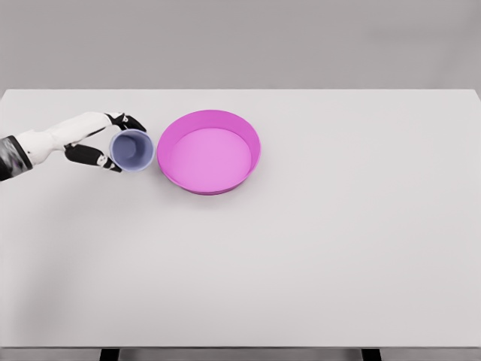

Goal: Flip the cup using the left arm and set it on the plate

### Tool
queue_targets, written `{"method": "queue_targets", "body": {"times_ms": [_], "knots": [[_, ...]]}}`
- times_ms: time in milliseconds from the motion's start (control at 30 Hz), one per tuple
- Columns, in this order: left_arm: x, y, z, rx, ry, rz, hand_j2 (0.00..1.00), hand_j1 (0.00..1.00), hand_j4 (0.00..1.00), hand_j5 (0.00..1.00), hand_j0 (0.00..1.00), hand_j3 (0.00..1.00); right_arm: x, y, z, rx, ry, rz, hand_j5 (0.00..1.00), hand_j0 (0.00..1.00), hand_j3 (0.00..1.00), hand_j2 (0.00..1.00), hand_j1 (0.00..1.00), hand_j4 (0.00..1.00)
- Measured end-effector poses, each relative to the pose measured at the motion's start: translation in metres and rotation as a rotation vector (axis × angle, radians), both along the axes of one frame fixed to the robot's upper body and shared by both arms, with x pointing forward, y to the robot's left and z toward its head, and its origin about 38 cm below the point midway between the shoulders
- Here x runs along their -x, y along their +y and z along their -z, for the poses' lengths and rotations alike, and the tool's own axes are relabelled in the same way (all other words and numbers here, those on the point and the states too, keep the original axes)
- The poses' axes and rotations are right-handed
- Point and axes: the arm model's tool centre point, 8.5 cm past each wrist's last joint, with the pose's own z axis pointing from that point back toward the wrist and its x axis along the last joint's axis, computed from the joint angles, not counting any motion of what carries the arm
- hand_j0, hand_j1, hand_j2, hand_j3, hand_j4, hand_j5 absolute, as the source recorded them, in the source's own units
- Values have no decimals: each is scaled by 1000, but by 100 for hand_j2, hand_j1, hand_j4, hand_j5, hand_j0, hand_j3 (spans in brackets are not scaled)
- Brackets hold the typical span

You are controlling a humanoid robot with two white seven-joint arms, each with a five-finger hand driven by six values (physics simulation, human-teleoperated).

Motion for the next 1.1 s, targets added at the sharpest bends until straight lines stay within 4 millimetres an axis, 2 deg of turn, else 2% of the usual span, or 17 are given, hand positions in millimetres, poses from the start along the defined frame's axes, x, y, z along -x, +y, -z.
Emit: {"method": "queue_targets", "body": {"times_ms": [233,467,1000,1100], "knots": [[-1,-6,-11,38,-18,15,61,61,61,61,61,61,0,0,0,0,0,0,100,100,100,100,100,100],[3,-22,-18,80,-30,62,61,61,61,61,61,61,0,0,0,0,0,0,100,100,100,100,100,100],[14,-71,-12,103,-17,192,61,61,61,61,61,61,0,0,0,0,0,0,100,100,100,100,100,100],[11,-78,-17,101,-28,209,62,62,62,62,62,62,0,0,0,0,0,0,100,100,100,100,100,100]]}}
